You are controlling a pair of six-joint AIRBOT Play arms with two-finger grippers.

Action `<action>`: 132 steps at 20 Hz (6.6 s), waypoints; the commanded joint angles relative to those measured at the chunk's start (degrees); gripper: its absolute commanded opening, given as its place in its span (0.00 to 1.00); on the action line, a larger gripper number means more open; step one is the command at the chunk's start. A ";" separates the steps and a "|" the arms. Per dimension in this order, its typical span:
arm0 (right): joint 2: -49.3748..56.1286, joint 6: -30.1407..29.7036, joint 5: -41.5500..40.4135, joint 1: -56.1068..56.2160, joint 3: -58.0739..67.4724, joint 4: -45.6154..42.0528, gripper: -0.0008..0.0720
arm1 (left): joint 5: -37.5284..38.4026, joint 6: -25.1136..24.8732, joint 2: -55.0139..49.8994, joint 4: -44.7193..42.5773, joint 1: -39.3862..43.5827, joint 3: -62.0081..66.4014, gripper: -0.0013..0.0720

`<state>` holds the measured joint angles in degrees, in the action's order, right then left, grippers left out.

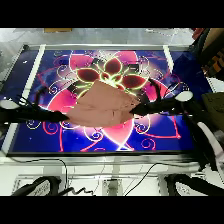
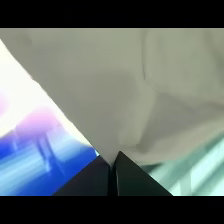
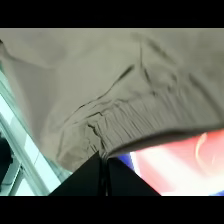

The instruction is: Fold the clothes and pants, and hang the long-sleeved shirts on hangers.

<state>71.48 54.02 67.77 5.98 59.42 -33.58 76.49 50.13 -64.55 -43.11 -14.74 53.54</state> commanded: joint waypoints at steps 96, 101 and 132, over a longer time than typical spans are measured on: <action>14.64 2.86 -16.28 -0.59 -11.72 5.22 0.03 | -23.69 21.88 -10.49 -22.47 21.79 -2.08 0.96; 3.98 7.85 -15.63 -1.36 3.67 -9.16 0.03 | -23.19 21.88 -6.64 -22.47 21.57 3.15 0.96; -16.35 53.83 23.82 -71.84 32.79 -44.89 0.40 | -25.75 21.90 8.20 -25.88 21.42 8.55 0.96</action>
<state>54.72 108.53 92.23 -66.63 92.99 -88.14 50.78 72.03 -56.40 -68.99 6.74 62.02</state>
